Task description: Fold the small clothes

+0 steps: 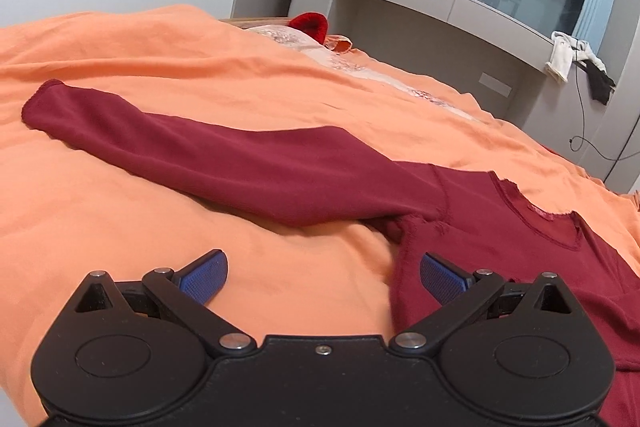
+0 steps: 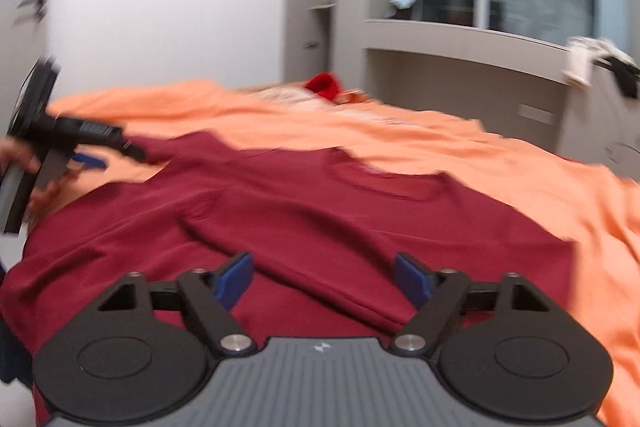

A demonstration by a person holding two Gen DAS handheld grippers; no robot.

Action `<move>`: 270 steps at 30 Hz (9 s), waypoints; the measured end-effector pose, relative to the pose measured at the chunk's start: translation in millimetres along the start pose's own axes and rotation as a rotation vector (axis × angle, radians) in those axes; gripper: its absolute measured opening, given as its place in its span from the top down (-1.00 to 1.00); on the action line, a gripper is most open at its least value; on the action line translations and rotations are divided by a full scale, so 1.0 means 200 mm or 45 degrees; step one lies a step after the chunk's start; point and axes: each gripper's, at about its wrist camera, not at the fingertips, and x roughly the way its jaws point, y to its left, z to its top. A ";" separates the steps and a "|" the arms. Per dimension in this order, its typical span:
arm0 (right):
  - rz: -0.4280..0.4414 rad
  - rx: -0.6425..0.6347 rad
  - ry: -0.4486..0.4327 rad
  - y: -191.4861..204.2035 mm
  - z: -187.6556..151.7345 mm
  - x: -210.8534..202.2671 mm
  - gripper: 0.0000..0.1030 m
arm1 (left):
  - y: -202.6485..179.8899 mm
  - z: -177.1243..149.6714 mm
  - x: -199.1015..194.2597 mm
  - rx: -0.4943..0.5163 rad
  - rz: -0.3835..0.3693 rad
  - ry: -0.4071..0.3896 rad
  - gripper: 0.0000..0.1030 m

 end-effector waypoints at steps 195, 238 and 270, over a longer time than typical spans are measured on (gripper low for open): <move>-0.120 0.338 -0.033 0.03 -0.21 -0.14 -0.25 | 0.28 0.01 0.39 -0.558 -0.239 0.009 0.01; -0.758 -1.308 0.231 1.00 -1.02 -0.33 0.11 | 0.15 -0.78 -0.77 0.070 -0.268 -0.356 -0.99; -0.314 -0.044 -0.257 0.53 -0.23 -0.92 0.84 | -0.65 -1.35 -0.83 0.948 -0.173 -0.539 -0.88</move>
